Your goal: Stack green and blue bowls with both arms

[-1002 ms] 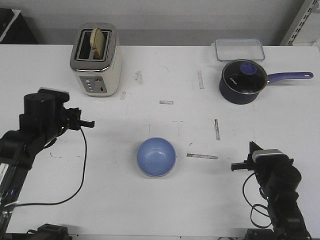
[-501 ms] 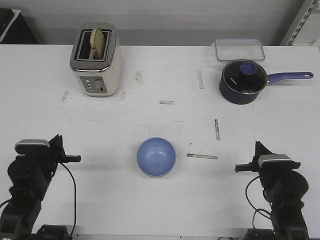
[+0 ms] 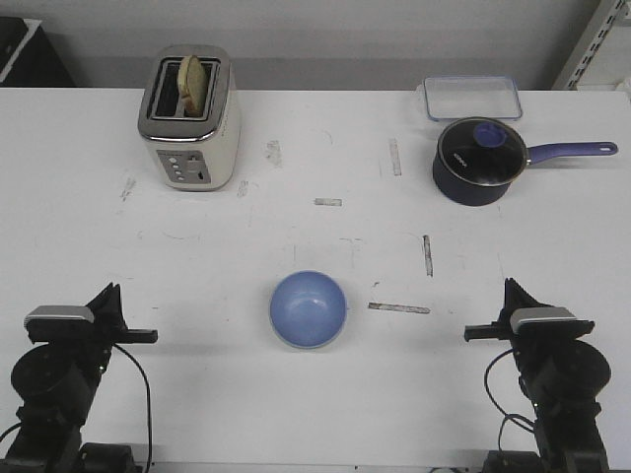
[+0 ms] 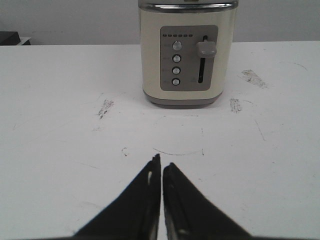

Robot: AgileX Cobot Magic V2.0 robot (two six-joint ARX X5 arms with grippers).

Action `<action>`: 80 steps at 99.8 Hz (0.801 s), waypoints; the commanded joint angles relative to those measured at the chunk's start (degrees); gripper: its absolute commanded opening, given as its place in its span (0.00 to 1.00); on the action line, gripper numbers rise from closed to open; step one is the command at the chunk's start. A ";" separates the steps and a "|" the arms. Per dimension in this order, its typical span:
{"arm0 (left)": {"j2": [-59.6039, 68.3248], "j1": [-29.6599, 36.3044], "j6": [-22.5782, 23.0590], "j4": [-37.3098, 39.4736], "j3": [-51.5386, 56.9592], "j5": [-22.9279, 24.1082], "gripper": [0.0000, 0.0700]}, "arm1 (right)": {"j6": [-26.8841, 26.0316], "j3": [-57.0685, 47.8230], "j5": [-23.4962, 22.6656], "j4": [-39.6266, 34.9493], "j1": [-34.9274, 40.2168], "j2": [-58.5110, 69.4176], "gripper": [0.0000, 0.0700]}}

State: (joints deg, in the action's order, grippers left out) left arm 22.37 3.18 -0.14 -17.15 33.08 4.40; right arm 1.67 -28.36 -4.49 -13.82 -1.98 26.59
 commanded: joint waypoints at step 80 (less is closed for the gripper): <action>-9.20 -1.05 -0.35 5.22 -7.78 0.09 0.00 | -0.15 -0.66 0.02 1.25 0.07 -0.02 0.00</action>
State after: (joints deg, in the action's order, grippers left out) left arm 14.68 2.52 -0.14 -14.59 28.36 4.40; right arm 1.65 -28.36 -4.49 -13.37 -1.96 26.59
